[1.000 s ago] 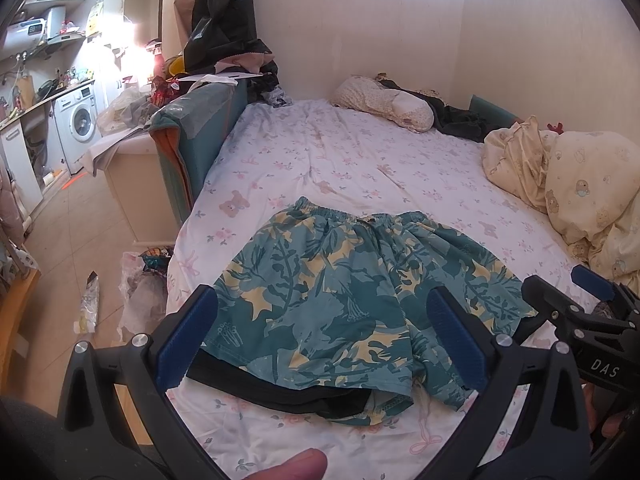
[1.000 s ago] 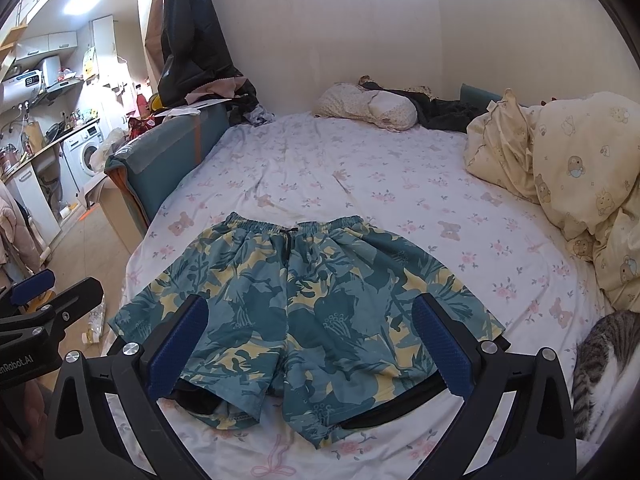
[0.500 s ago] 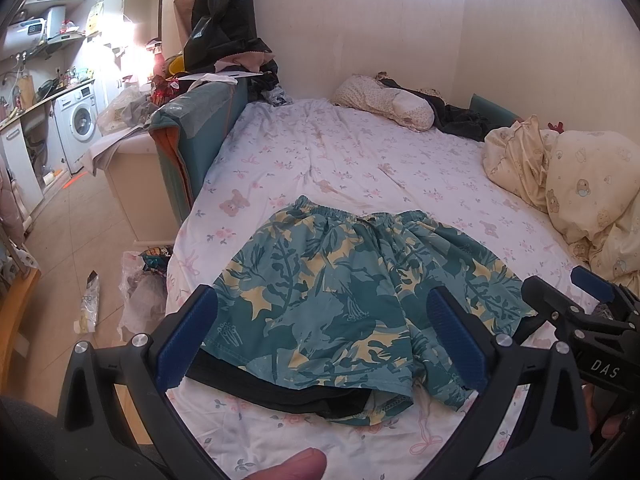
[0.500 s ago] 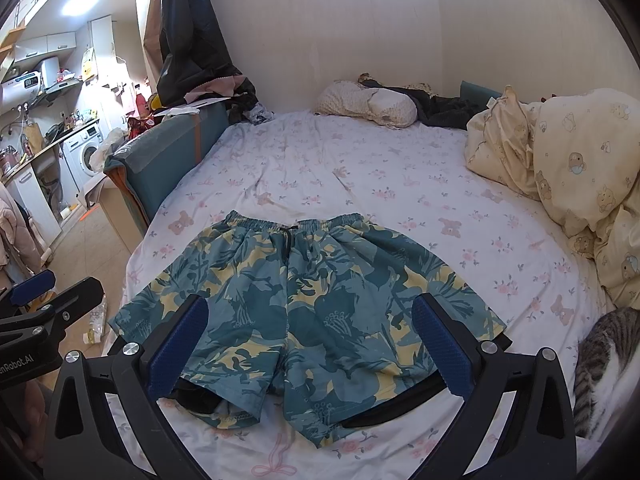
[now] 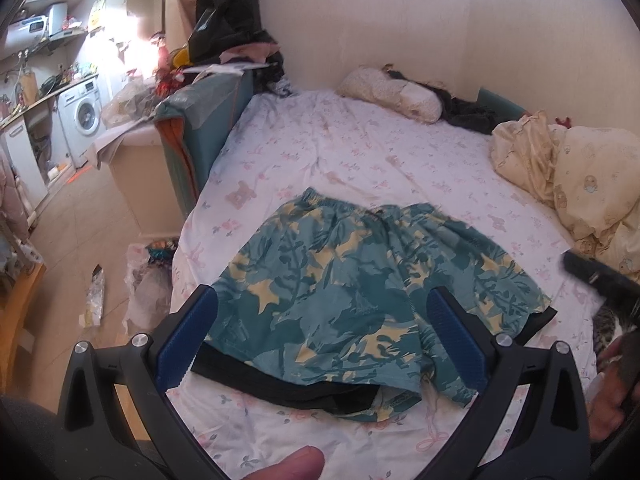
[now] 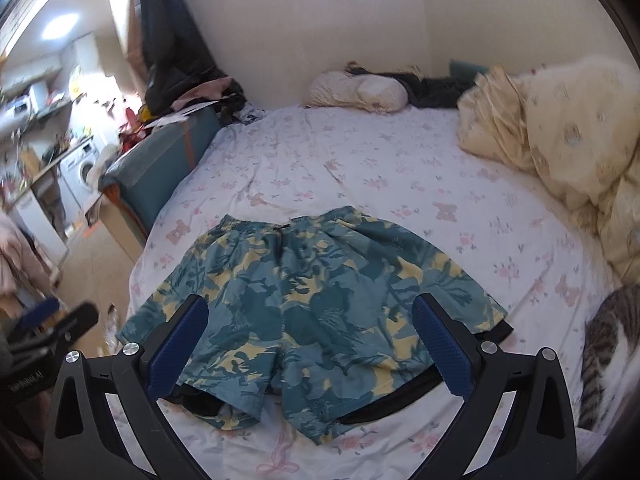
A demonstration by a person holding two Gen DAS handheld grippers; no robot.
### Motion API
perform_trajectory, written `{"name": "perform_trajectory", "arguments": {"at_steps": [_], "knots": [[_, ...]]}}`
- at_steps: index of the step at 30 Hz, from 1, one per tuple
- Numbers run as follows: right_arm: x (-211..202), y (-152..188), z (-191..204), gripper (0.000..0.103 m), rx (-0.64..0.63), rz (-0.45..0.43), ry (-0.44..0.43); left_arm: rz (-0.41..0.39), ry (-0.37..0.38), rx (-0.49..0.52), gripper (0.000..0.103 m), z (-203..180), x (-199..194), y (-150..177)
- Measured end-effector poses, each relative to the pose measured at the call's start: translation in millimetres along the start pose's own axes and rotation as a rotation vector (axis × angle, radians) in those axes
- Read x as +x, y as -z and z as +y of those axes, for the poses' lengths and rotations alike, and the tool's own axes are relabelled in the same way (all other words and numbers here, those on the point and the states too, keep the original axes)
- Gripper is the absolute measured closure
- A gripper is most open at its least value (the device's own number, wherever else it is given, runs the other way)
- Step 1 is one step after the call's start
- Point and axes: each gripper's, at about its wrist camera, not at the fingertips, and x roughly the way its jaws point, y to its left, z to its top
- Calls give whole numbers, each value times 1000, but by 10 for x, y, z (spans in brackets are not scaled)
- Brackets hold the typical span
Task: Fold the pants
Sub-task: 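Grasp the shorts' leg hem with the right gripper and lift it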
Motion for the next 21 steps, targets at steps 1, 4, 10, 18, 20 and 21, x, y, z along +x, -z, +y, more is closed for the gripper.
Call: {"name": "perform_trajectory", "arguments": {"at_steps": [1, 4, 10, 18, 20, 21], "knots": [[23, -42, -156, 0, 34, 11, 28, 9, -7, -5, 0, 12, 24, 8], [224, -137, -723, 0, 177, 114, 81, 24, -38, -2, 0, 42, 77, 18], [853, 60, -1990, 1, 549, 291, 144, 67, -52, 4, 0, 31, 217, 30], [1438, 439, -2439, 17, 682, 431, 219, 138, -75, 18, 0, -56, 492, 51], [1506, 442, -2409, 22, 648, 455, 250, 148, -78, 32, 0, -81, 538, 52], [1526, 424, -2379, 30, 624, 451, 260, 157, -79, 37, 0, -91, 571, 52]]}}
